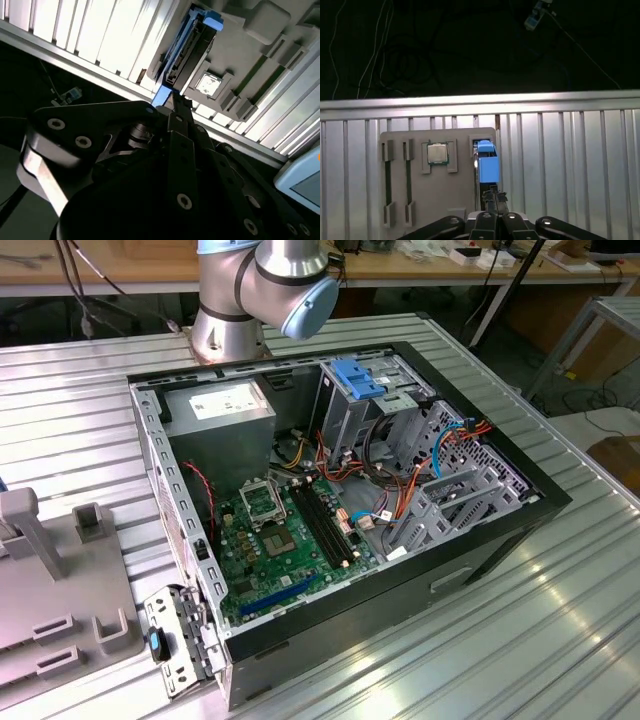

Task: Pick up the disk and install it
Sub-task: 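Pick up the disk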

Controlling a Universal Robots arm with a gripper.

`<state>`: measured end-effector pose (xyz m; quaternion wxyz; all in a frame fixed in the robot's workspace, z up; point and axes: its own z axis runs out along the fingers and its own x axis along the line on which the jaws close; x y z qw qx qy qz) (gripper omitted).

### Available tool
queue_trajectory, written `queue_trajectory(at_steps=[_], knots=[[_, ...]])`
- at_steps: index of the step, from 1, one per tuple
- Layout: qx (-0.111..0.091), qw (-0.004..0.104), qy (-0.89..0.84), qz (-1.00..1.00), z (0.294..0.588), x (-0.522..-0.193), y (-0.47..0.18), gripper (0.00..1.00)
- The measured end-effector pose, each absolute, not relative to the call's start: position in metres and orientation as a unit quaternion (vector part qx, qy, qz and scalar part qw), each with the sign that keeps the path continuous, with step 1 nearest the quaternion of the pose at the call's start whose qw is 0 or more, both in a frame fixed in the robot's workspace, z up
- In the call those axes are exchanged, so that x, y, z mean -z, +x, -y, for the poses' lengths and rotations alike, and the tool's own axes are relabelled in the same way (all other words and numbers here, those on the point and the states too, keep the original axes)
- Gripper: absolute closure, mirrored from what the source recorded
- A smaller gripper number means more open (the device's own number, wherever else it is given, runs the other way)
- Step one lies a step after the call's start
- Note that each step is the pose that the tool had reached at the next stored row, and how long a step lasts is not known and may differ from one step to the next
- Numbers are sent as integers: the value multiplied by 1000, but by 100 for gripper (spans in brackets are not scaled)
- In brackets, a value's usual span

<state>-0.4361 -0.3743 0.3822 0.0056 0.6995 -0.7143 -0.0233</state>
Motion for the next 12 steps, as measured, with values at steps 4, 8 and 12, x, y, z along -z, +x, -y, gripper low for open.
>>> queue_trajectory(at_steps=[4,8,12], knots=[[6,-12,702,712,374,-380,-445,89],[5,-13,706,708,374,-379,-451,89],[5,-14,706,708,374,-377,-464,89]])
